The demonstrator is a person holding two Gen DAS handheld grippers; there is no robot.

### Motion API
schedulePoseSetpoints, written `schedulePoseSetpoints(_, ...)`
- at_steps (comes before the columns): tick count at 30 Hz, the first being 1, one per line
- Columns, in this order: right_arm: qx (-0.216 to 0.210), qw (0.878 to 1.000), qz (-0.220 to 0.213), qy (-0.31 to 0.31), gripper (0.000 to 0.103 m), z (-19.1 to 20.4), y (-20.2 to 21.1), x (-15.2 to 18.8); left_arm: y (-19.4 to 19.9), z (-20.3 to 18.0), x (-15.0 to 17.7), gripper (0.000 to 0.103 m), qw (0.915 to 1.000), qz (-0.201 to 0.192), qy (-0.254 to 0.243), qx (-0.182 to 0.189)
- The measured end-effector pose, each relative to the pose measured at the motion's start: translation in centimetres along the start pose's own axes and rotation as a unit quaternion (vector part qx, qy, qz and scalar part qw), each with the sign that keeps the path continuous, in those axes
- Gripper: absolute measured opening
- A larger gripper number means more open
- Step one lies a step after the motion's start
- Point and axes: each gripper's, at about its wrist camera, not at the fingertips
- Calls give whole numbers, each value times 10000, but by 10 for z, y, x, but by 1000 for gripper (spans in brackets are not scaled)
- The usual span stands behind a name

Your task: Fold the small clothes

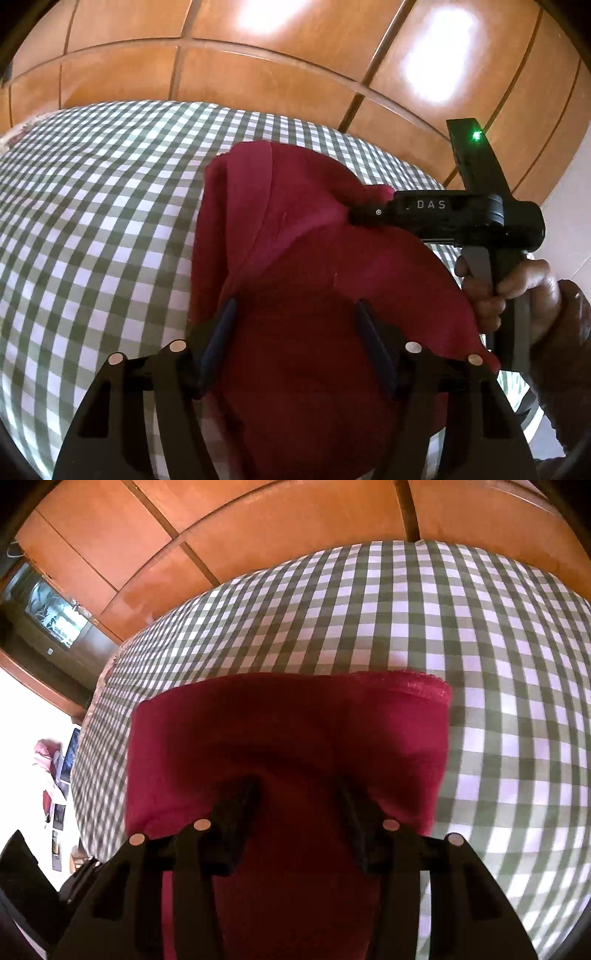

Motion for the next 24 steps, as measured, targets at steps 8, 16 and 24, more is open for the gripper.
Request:
schedulePoseSetpoints(8, 226, 9920, -826, 930, 53, 41, 75, 60, 9, -2, -2, 73, 9998, -77, 202, 38)
schedulePoseSetpoints(16, 643, 9866, -705, 1322, 54, 58, 87, 153, 3, 18, 9, 92, 9959, 284, 835, -225)
schedulePoseSetpoints(24, 462, 9933, -886, 587, 59, 34, 76, 179, 19, 15, 12, 92, 9925, 164, 753, -951)
Point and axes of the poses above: each gripper's, at about its wrist camera, not at the fingertips, and y roughly against the way its jaws point, z to its left, x to its underside, and after that the axes turned 10 degrees about -x, right-handed
